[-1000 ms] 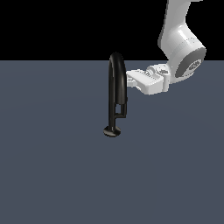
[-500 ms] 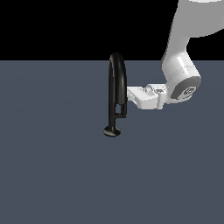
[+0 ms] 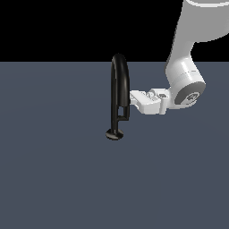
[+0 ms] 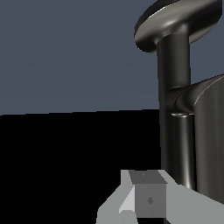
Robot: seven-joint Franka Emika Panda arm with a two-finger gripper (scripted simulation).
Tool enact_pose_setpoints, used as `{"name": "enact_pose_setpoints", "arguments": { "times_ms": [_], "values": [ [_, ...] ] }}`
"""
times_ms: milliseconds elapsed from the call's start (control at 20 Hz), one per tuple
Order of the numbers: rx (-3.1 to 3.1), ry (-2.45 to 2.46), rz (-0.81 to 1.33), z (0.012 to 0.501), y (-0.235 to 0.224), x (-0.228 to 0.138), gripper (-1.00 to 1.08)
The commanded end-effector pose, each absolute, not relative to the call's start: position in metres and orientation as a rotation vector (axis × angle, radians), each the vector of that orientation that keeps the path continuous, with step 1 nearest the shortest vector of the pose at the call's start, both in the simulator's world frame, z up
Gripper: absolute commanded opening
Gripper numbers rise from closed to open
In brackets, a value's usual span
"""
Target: Turn on the faucet by rotating a designated handle.
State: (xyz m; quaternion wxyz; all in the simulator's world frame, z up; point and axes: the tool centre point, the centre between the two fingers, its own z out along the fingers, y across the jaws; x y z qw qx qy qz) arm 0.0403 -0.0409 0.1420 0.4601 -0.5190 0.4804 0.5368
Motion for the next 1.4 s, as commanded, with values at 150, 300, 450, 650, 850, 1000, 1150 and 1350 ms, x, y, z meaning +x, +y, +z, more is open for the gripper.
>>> {"name": "enact_pose_setpoints", "arguments": {
  "times_ms": [150,300,450,650,850,1000,1150,1350],
  "values": [
    [-1.278,1.183,1.321,0.147,-0.042,0.028,-1.00],
    [-1.278,1.183,1.321,0.149,-0.043,0.021,-1.00],
    [-1.277,1.182,1.320,0.152,-0.044,0.013,-1.00],
    [-1.277,1.182,1.320,0.156,-0.045,0.003,-1.00],
    [-1.277,1.182,1.320,0.159,-0.046,-0.005,-1.00],
    [-1.280,1.182,1.312,0.157,-0.046,-0.007,-1.00],
    [-1.279,1.182,1.313,0.153,-0.047,-0.017,-1.00],
    [-1.278,1.182,1.316,0.147,-0.049,-0.032,-1.00]
  ]
}}
